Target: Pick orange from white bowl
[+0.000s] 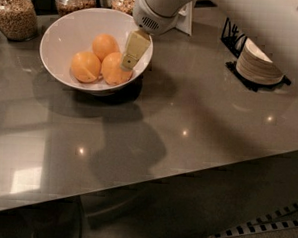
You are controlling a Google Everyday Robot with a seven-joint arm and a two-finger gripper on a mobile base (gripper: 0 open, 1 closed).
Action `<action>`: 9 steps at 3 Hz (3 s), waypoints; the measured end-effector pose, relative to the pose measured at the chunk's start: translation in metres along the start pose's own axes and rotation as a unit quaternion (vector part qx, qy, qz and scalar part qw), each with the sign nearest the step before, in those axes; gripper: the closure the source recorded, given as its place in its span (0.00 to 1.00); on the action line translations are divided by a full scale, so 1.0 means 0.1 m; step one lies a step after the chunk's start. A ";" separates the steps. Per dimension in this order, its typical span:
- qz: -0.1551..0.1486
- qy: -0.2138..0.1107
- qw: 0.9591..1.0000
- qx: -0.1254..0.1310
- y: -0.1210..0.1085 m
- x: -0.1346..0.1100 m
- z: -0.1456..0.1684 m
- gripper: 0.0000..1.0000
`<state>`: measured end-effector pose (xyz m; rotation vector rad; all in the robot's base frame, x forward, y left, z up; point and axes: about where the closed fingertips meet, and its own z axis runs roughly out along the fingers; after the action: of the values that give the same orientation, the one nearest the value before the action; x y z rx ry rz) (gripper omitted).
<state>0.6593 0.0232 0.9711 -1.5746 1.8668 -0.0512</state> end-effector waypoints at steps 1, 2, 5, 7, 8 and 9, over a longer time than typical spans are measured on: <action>0.009 -0.003 1.000 -0.005 -0.01 -0.05 0.30 0.01; 0.019 -0.006 1.000 -0.013 0.02 -0.11 0.50 0.15; 0.062 0.010 0.997 -0.053 0.28 -0.30 0.85 0.20; 0.095 0.026 0.993 -0.069 0.36 -0.16 0.99 0.21; 0.103 0.029 0.992 -0.068 0.36 -0.08 1.06 0.22; 0.103 0.027 0.992 -0.063 0.32 -0.05 1.14 0.33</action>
Offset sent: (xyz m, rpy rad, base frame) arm 0.0349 0.0432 -0.0496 0.0521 0.0551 -0.0241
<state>0.6908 0.0804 0.8716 -1.4663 2.1023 0.1189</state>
